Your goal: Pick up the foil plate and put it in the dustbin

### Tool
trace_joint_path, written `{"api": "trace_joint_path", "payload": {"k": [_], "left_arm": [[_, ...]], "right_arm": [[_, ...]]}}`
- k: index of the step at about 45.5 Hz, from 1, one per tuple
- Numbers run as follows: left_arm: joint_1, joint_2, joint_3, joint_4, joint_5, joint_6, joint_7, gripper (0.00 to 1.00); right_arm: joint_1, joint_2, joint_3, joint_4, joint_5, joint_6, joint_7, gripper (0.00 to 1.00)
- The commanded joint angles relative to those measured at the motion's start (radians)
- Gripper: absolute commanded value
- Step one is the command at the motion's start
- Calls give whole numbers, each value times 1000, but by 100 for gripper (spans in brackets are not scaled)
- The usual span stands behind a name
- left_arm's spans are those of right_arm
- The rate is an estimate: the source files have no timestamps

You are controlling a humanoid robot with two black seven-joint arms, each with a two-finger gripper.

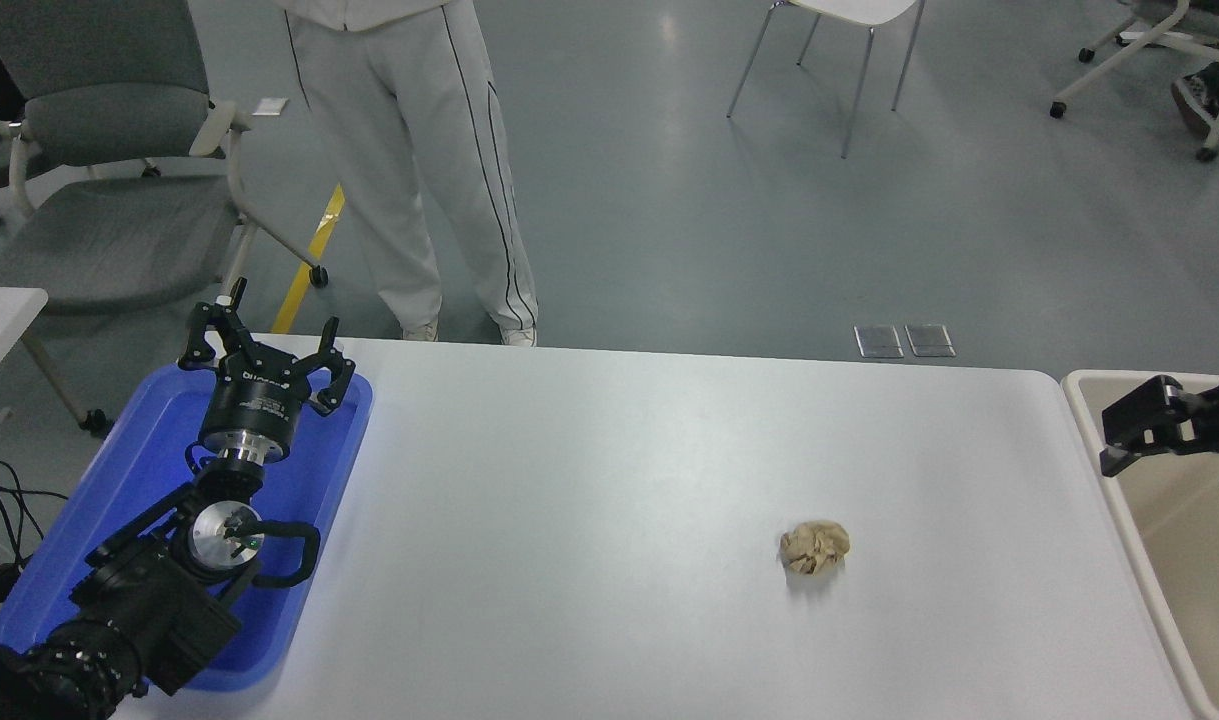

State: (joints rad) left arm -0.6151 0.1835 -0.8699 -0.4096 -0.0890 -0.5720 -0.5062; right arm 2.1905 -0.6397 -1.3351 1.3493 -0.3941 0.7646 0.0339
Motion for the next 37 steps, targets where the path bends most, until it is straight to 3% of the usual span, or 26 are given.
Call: {"api": "trace_joint_path", "payload": {"k": [1,37], "left_arm": [[0,1,0,2,0,1,0,100],[-2,-1,0,0,0,1,0,100]], "right_arm": [[126,64,54,18,0,21,1,100],[149,143,134,21,-34,21,1,100]]}}
